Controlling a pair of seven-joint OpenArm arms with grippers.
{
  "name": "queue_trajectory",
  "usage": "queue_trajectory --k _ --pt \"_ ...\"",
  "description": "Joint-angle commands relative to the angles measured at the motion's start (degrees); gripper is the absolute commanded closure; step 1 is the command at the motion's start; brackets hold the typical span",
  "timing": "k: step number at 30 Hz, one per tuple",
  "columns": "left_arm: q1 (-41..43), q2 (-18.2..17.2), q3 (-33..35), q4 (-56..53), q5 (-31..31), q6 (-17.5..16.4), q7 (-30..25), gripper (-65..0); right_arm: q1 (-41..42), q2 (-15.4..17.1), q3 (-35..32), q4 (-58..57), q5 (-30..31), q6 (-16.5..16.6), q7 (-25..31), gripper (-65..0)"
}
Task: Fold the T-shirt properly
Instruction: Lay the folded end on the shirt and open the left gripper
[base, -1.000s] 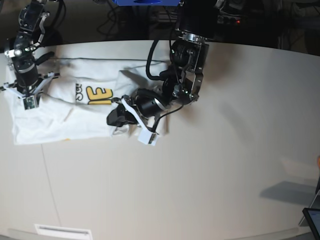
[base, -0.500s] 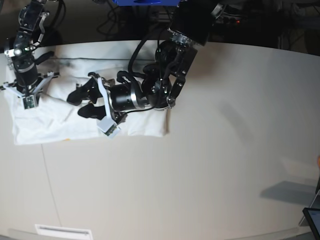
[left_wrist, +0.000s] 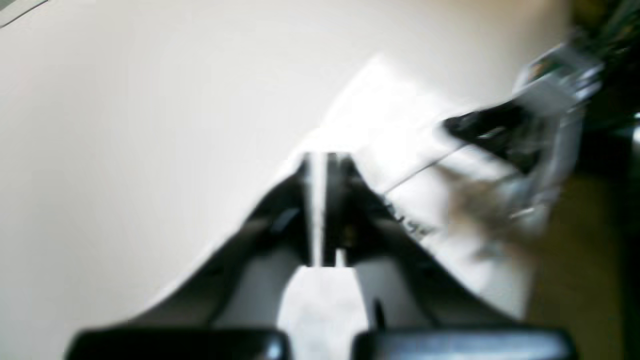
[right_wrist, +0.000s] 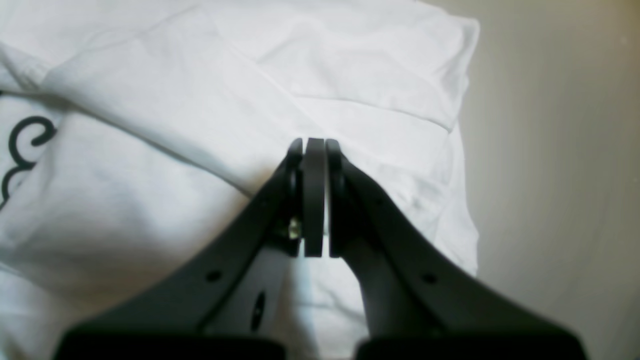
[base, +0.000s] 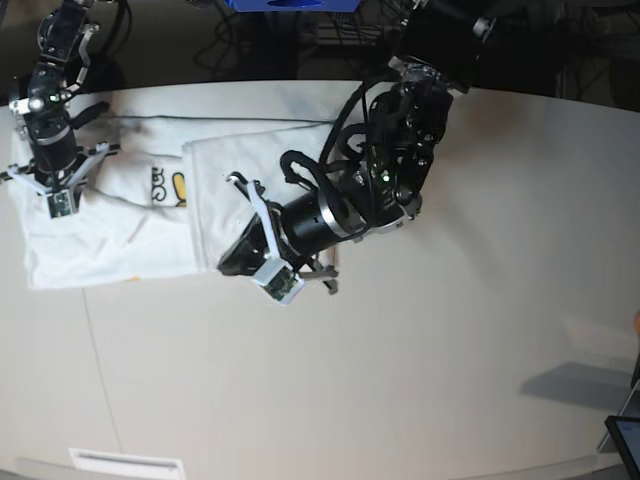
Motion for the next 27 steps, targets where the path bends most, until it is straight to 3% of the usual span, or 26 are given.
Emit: queue_trajectory --k 1,5,10,16,19,22,27 --pt "0.9 -0.1 -0.3 1.0 1.0 0.4 -1.0 0.0 -0.3 0.5 0.0 0.9 0.3 -0.5 1.3 -0.9" --pt "4.2 -1.4 -0.3 1.0 10.3 0.9 -1.1 0.0 -0.3 0.5 -0.1 0.9 0.4 -0.5 1.3 -0.9" --pt "7.6 0.6 -0.4 0.0 20.9 0.9 -1.4 0.0 -0.2 -0.5 0.0 1.1 0.4 -0.6 1.4 -0.9" --pt "11.5 3.0 -0.4 -6.4 34.5 0.9 -13.4 0.0 -0.3 -1.7 0.1 1.4 0.5 -0.5 1.5 -0.6" --pt "13.0 3.2 -0.4 -9.4 36.6 1.0 -18.2 0.0 -0.4 -1.8 0.2 1.5 0.5 -0.5 1.6 -0.4" --pt "13.0 3.1 -0.4 -12.1 36.5 5.0 -22.8 0.0 -0.4 -1.8 0.2 1.5 0.5 -0.5 1.6 -0.4" --pt "12.4 2.9 -0.5 -16.7 36.8 7.7 -23.1 0.0 -0.4 -1.9 0.3 1.5 0.5 -0.8 1.6 -0.6"
